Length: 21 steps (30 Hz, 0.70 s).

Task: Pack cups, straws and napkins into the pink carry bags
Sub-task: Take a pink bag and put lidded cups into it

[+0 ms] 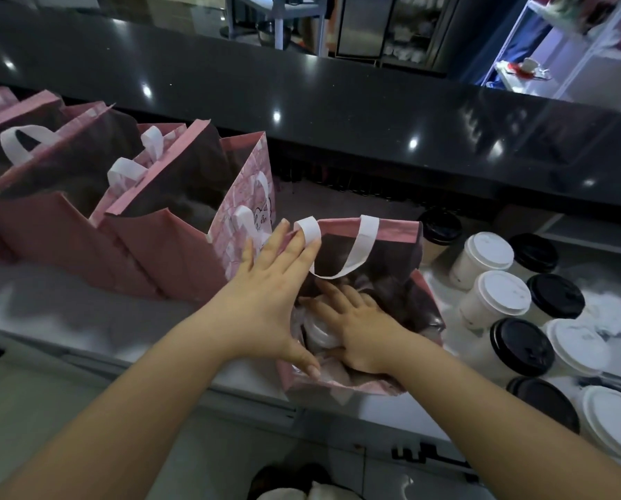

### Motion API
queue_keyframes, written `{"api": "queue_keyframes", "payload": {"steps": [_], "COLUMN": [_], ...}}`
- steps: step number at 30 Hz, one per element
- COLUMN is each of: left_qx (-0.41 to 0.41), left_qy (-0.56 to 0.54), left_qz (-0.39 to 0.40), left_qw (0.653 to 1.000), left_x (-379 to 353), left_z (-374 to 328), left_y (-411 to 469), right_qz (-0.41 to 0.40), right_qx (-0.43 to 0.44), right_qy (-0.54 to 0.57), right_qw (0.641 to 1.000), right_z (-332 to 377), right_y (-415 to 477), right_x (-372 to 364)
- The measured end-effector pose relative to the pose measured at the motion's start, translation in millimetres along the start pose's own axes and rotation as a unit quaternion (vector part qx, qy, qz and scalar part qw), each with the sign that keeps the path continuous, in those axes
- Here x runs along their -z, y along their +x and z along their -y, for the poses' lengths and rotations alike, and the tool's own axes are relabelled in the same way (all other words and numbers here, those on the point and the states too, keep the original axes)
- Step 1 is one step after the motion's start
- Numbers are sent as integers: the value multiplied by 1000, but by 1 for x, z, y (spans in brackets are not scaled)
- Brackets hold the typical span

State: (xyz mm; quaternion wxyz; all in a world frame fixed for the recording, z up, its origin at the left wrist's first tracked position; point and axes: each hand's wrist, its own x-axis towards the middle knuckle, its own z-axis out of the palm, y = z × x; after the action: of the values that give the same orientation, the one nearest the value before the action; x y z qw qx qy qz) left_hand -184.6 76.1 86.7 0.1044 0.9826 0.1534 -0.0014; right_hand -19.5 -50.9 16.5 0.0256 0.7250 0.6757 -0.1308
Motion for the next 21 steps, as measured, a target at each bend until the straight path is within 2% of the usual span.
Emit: {"api": "queue_keyframes", "payload": {"steps": [7, 12, 15, 18, 21], "left_qx": [13, 14, 12, 12, 5], "left_qy": [-7, 30, 75, 54, 29], "left_qz": [-22, -31, -51, -81, -105], "left_qw": [1000, 999, 996, 995, 994], "left_x": [-2, -4, -1, 3, 11], "left_z": [0, 0, 3, 8, 13], "left_y": [-7, -1, 7, 12, 14], "right_qz": [25, 22, 25, 9, 20], "right_qx": [2, -48, -114, -147, -126], "right_qy": [48, 24, 6, 29, 88], "right_qw": [999, 998, 993, 989, 988], "right_z": [0, 21, 36, 37, 27], "right_y": [-2, 0, 12, 21, 20], "right_x": [-12, -18, -17, -7, 15]}}
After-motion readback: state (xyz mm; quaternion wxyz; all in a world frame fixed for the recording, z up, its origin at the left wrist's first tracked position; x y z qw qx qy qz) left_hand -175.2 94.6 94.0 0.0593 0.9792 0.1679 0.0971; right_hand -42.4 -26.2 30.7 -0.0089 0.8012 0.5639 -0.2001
